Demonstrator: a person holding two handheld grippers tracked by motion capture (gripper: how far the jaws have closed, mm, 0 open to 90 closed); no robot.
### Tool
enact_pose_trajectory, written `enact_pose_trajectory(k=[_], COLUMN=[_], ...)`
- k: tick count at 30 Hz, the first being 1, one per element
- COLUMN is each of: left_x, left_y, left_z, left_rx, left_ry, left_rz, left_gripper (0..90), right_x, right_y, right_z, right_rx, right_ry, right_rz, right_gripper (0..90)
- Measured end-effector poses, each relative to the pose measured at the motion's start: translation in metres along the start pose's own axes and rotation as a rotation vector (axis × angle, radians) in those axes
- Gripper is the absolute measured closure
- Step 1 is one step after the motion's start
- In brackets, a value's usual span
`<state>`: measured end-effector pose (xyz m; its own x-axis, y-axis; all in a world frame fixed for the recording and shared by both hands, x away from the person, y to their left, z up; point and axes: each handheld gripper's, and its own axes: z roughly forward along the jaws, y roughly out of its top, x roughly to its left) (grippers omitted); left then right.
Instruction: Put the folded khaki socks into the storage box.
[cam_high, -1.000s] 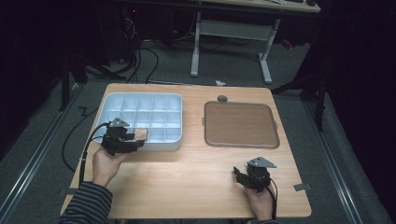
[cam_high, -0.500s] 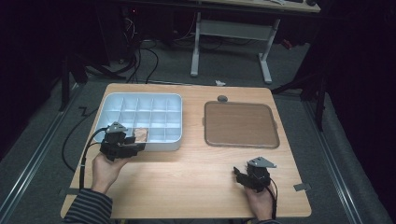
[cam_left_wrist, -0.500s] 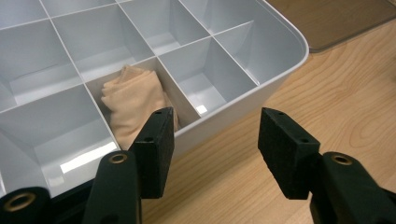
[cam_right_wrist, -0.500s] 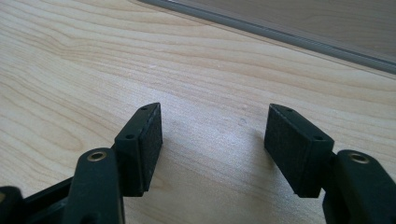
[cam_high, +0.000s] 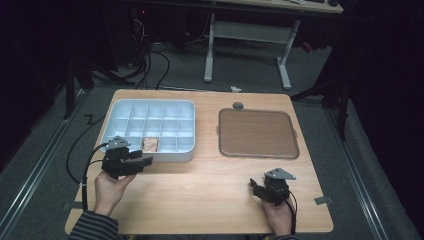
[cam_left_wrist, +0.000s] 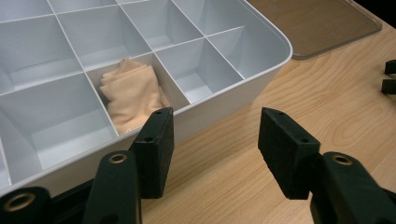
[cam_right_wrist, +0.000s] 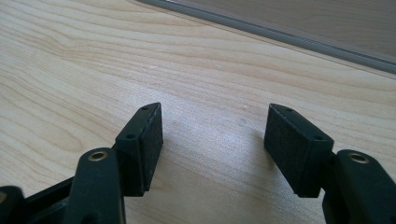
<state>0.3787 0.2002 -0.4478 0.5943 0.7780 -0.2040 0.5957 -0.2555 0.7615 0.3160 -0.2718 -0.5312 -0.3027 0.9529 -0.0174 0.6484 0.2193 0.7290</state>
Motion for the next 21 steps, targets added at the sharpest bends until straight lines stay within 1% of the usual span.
enact_pose_trajectory(k=[5, 8, 13, 16, 21], left_x=[-0.001, -0.002, -0.006, -0.008, -0.011], left_y=[-0.004, -0.006, -0.010, -0.012, -0.015], left_z=[-0.001, -0.005, -0.006, -0.006, -0.004], left_rx=[0.008, -0.006, -0.006, -0.017, -0.028], left_ry=[-0.006, -0.010, -0.019, -0.020, -0.039], left_rz=[-0.003, -0.007, -0.006, -0.007, -0.019], left_gripper=[46.3, 46.2, 46.2, 46.1, 46.2], right_x=[0.000, 0.000, 0.000, 0.000, 0.000], right_y=[0.000, 0.000, 0.000, 0.000, 0.000], right_z=[0.000, 0.000, 0.000, 0.000, 0.000], right_rx=[0.000, 0.000, 0.000, 0.000, -0.001], right_ry=[0.000, 0.000, 0.001, 0.001, 0.001], right_rz=[0.000, -0.001, 0.000, 0.000, 0.000], right_gripper=[37.6, 37.8, 37.8, 37.8, 37.8])
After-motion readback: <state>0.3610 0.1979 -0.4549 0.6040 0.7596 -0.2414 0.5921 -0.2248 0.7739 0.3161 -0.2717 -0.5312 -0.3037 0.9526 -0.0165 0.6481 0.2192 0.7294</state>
